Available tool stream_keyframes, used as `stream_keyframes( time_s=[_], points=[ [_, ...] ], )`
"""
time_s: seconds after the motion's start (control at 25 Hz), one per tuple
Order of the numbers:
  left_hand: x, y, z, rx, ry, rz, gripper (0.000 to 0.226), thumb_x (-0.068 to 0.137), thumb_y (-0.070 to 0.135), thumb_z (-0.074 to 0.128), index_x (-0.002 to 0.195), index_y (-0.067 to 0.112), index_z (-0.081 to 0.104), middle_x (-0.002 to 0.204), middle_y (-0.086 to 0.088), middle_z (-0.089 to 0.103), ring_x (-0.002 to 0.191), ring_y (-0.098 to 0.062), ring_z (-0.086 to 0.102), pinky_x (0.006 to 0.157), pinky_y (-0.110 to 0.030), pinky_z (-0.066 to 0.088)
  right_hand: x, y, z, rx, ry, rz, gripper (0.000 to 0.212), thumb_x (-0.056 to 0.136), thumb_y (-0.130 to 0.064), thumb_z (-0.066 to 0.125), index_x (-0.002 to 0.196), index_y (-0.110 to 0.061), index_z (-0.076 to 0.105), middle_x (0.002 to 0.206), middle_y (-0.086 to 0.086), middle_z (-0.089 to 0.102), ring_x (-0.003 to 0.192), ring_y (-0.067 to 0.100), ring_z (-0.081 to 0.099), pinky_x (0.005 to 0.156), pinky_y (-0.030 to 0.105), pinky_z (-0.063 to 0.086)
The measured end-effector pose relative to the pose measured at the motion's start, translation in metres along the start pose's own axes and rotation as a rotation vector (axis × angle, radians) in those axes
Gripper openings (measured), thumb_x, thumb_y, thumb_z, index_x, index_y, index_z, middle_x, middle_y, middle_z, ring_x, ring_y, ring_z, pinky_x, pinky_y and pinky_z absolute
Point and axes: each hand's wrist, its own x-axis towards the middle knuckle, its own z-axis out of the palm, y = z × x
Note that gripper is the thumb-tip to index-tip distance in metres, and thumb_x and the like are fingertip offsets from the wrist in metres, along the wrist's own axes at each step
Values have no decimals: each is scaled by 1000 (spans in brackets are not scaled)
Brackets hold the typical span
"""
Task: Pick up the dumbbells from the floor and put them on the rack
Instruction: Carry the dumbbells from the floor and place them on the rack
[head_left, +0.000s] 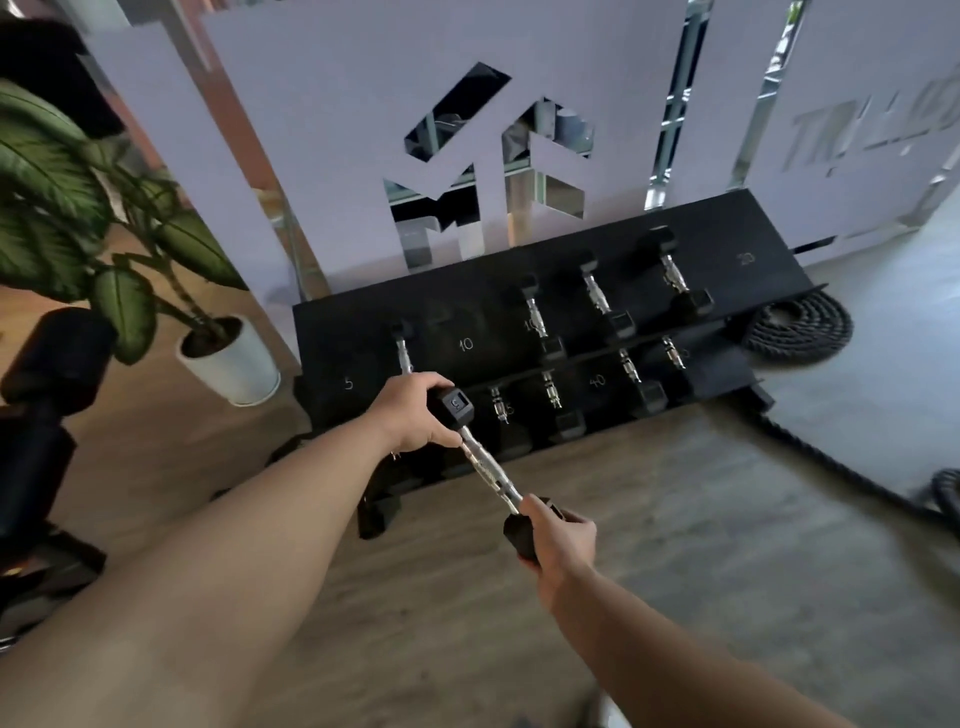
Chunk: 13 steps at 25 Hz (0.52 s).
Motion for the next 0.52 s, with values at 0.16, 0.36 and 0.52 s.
stream_keyframes(
  time_s=[0.16,0.36,0.52],
  points=[
    [46,-22,-22,130,22,62,84,64,30,96,138,21,59,127,0,61,112,-18,58,90,-27,46,33,-8,54,26,-6,32,58,69,-21,85,122,-5,65,108,15,72,88,25,72,70,38,63],
    [119,-62,-53,239,76,43,78,65,37,93,134,25,59,115,7,60,104,-16,58,83,-30,46,90,-25,131,13,-39,68,64,70,-23,87,127,-13,59,110,10,72,96,24,73,88,44,64],
    [180,-103,-81,212,125,-29,75,61,30,95,129,24,64,106,10,57,99,-15,59,82,-28,43,134,-51,198,-62,-50,79,66,65,-29,88,122,-22,54,110,4,68,90,18,70,75,36,61]
  ],
)
